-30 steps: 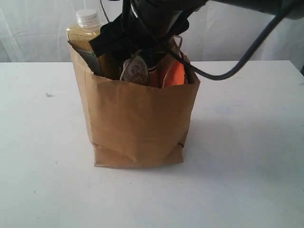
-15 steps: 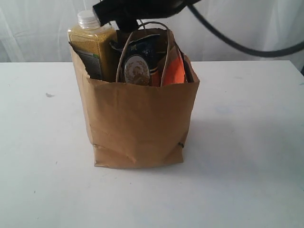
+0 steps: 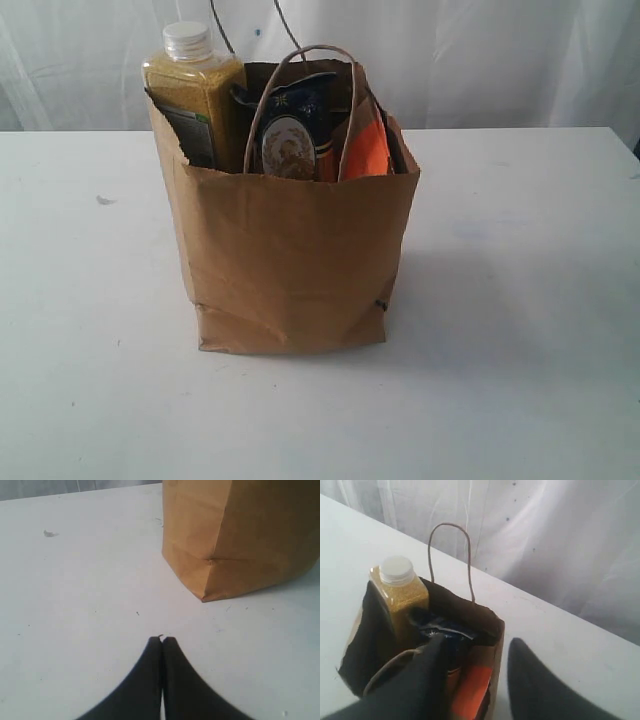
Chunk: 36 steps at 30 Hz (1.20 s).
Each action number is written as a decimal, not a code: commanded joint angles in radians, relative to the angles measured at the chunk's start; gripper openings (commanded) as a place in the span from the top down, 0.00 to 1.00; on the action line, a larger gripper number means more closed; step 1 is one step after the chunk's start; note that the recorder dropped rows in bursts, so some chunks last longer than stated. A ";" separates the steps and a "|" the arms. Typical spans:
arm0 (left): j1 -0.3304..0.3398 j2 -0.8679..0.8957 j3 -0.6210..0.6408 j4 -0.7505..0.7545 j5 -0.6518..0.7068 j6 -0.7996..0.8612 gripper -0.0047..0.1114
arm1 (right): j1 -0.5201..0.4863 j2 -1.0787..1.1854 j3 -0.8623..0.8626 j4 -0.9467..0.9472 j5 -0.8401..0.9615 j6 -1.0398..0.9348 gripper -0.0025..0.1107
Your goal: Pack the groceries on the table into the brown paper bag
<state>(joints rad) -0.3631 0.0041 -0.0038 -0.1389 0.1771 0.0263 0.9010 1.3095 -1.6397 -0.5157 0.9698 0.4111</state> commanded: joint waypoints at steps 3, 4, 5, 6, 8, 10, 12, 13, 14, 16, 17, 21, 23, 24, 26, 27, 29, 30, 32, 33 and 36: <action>0.003 -0.004 0.004 -0.007 0.007 -0.001 0.96 | 0.045 -0.173 0.202 0.108 -0.063 -0.038 0.98; 0.003 -0.004 0.004 -0.007 0.007 -0.001 0.96 | 0.067 -0.234 0.293 0.165 -0.144 -0.038 0.98; 0.003 -0.004 0.004 -0.007 0.007 -0.001 0.96 | 0.078 -0.269 0.346 0.185 -0.196 -0.038 0.98; 0.003 -0.004 0.004 -0.007 0.007 -0.001 0.96 | 0.095 -0.332 0.439 0.221 -0.292 -0.038 0.98; 0.003 -0.004 0.004 -0.007 0.007 -0.001 0.96 | 0.108 -0.430 0.574 0.231 -0.354 -0.038 0.98; 0.003 -0.004 0.004 -0.007 0.007 -0.001 0.96 | 0.108 -0.508 0.675 0.227 -0.356 -0.036 0.98; 0.003 -0.004 0.004 -0.007 0.007 -0.001 0.96 | 0.108 -0.580 0.742 0.223 -0.310 -0.023 0.98; 0.003 -0.004 0.004 -0.007 0.007 -0.001 0.96 | 0.108 -0.619 0.773 0.233 -0.279 -0.021 0.98; 0.003 -0.004 0.004 -0.007 0.007 -0.001 0.96 | 0.108 -0.637 0.789 0.231 -0.256 -0.021 0.98; 0.003 -0.004 0.004 -0.007 0.007 -0.001 0.96 | 0.108 -0.677 0.803 0.222 -0.216 -0.021 0.98; 0.003 -0.004 0.004 -0.007 0.007 -0.001 0.96 | 0.108 -0.688 0.803 0.201 -0.214 -0.023 0.98; 0.003 -0.004 0.004 -0.007 0.007 -0.001 0.96 | 0.108 -0.696 0.803 0.198 -0.260 -0.023 0.98; 0.003 -0.004 0.004 -0.007 0.007 -0.001 0.96 | 0.108 -0.696 0.803 0.205 -0.256 -0.014 0.98; 0.003 -0.004 0.004 -0.007 0.007 -0.001 0.96 | 0.108 -0.696 0.803 0.205 -0.239 -0.014 0.98; 0.003 -0.004 0.004 -0.007 0.007 -0.001 0.96 | 0.108 -0.696 0.803 0.205 -0.195 0.013 0.98; 0.003 -0.004 0.004 -0.007 0.007 -0.001 0.96 | 0.108 -0.696 0.803 0.205 -0.176 0.027 0.98; 0.003 -0.004 0.004 -0.007 0.007 -0.001 0.96 | 0.108 -0.696 0.810 0.205 -0.147 0.050 0.98; 0.003 -0.004 0.004 -0.007 0.007 -0.001 0.96 | 0.108 -0.696 0.815 0.205 -0.147 0.060 0.98; 0.003 -0.004 0.004 -0.007 0.007 -0.001 0.96 | 0.108 -0.696 0.840 0.205 -0.167 0.079 0.98; 0.003 -0.004 0.004 -0.007 0.007 -0.001 0.96 | 0.114 -0.700 0.859 0.207 -0.194 0.089 0.98; 0.003 -0.004 0.004 -0.007 0.007 -0.001 0.96 | 0.105 -0.727 0.935 0.204 -0.306 0.091 0.98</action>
<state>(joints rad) -0.3631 0.0041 -0.0038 -0.1389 0.1771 0.0263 1.0103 0.6077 -0.7591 -0.3074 0.7514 0.4902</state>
